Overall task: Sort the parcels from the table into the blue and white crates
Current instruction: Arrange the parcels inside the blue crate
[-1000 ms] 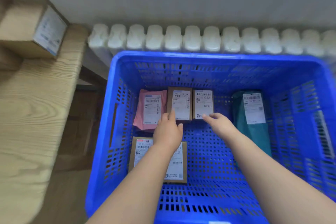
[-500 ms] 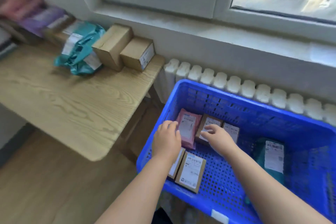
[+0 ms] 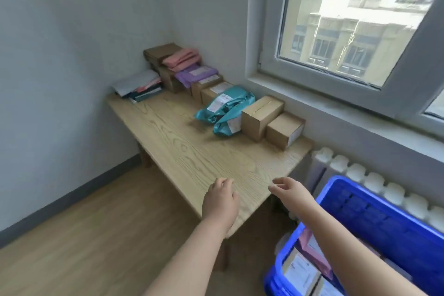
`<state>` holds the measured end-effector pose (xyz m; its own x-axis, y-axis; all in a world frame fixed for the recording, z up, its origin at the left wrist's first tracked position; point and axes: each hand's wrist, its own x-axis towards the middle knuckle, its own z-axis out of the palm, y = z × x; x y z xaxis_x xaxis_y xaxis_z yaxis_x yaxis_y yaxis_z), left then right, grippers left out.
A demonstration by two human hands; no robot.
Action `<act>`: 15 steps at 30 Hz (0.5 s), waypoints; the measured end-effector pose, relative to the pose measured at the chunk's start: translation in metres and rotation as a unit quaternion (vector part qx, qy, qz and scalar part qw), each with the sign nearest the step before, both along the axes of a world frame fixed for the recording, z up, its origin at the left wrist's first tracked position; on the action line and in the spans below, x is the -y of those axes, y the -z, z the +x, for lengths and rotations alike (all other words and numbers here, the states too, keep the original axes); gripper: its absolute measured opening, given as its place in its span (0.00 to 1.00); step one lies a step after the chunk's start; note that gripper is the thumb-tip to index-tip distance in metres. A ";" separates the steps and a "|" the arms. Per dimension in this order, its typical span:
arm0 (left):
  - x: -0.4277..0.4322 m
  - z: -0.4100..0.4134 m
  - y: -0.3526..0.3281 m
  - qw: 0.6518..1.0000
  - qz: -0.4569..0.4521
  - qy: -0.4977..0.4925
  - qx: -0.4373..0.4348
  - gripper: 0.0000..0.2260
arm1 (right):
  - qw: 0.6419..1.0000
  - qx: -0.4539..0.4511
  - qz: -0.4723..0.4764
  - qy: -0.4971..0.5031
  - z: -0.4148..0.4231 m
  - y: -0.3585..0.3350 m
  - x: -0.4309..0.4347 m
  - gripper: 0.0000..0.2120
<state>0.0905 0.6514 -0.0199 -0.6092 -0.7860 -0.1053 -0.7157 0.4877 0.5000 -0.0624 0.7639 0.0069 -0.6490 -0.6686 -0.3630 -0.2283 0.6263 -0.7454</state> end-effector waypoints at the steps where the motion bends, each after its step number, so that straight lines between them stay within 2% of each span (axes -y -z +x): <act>1: 0.018 0.013 -0.005 1.000 0.003 0.001 -0.002 0.19 | 1.000 -0.001 -0.004 -0.004 0.013 -0.005 0.020 0.18; 8: 0.112 0.074 -0.028 0.998 0.030 0.049 0.005 0.20 | 1.000 0.010 -0.020 0.012 0.083 -0.017 0.124 0.21; 15: 0.190 0.079 -0.031 0.996 0.055 0.067 0.006 0.21 | 0.999 -0.008 -0.012 0.036 0.092 -0.023 0.190 0.20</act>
